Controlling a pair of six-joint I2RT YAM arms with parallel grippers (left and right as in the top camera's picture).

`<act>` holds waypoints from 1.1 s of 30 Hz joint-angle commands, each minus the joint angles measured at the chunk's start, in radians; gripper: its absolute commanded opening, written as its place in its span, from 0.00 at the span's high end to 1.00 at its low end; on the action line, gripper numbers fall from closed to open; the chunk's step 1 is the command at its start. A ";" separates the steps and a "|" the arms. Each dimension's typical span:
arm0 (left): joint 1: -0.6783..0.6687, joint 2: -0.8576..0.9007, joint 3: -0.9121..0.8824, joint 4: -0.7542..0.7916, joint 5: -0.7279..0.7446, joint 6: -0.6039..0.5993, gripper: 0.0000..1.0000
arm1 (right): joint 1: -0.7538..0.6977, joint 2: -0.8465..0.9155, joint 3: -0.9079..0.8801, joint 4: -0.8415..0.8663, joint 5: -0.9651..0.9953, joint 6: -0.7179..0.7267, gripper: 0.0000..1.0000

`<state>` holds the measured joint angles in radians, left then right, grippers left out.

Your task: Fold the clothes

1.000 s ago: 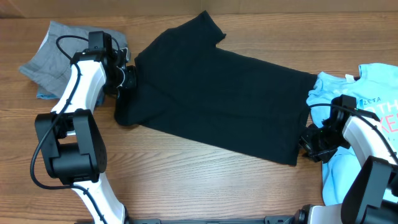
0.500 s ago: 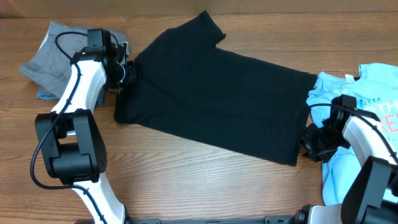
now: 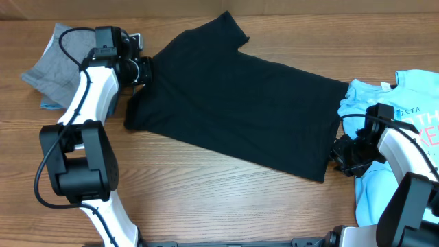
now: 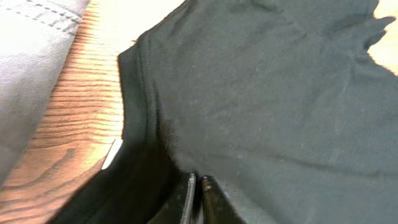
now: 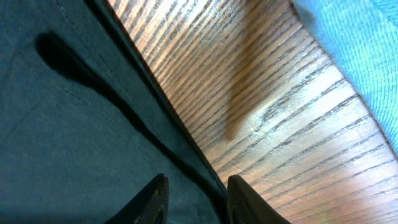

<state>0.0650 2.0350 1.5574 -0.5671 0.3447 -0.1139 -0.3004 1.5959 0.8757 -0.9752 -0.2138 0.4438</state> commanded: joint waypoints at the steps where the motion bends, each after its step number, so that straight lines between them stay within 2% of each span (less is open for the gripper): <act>1: -0.012 0.012 0.022 0.003 -0.008 -0.021 0.78 | -0.004 -0.019 0.022 0.005 -0.007 0.001 0.65; 3: -0.013 0.012 0.022 -0.013 -0.025 -0.012 0.52 | -0.004 -0.019 0.022 0.012 -0.007 0.001 0.65; 5: -0.013 0.012 0.022 -0.045 -0.056 0.006 0.37 | -0.004 -0.019 0.022 0.020 -0.008 0.001 0.65; 6: -0.011 0.012 0.022 -0.061 -0.073 0.010 0.35 | -0.004 -0.019 0.022 0.023 -0.008 0.002 0.65; 10: 0.021 0.012 0.022 -0.201 -0.137 0.036 0.30 | -0.004 -0.019 0.022 0.033 -0.008 0.005 0.53; 13: 0.043 0.012 0.022 -0.278 -0.150 0.048 0.20 | -0.004 -0.019 0.022 0.042 -0.008 0.004 0.47; 17: 0.057 0.013 0.022 -0.332 -0.153 0.111 0.19 | -0.004 -0.019 0.022 0.057 -0.008 0.004 0.37; 18: 0.057 0.013 0.022 -0.340 -0.164 0.131 0.22 | -0.004 -0.019 0.022 0.059 -0.007 0.004 0.36; 22: 0.056 0.013 0.014 -0.345 -0.225 0.148 0.25 | -0.004 -0.019 0.021 0.052 -0.007 0.004 0.34; 25: 0.056 0.013 -0.002 -0.360 -0.184 0.202 0.37 | -0.003 -0.019 0.021 0.016 -0.007 0.005 0.34; 28: 0.051 0.013 -0.036 -0.390 -0.118 0.279 0.41 | -0.003 -0.018 0.021 -0.030 -0.007 0.005 0.34; 32: 0.041 0.013 -0.098 -0.317 -0.107 0.306 0.42 | -0.003 -0.017 0.021 -0.053 -0.007 0.014 0.34; 33: 0.039 0.013 -0.111 -0.296 -0.108 0.306 0.48 | -0.003 -0.017 0.020 -0.053 -0.007 0.026 0.34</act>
<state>0.1192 2.0354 1.4883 -0.8940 0.2031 0.1284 -0.3004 1.5959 0.8772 -1.0275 -0.2138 0.4488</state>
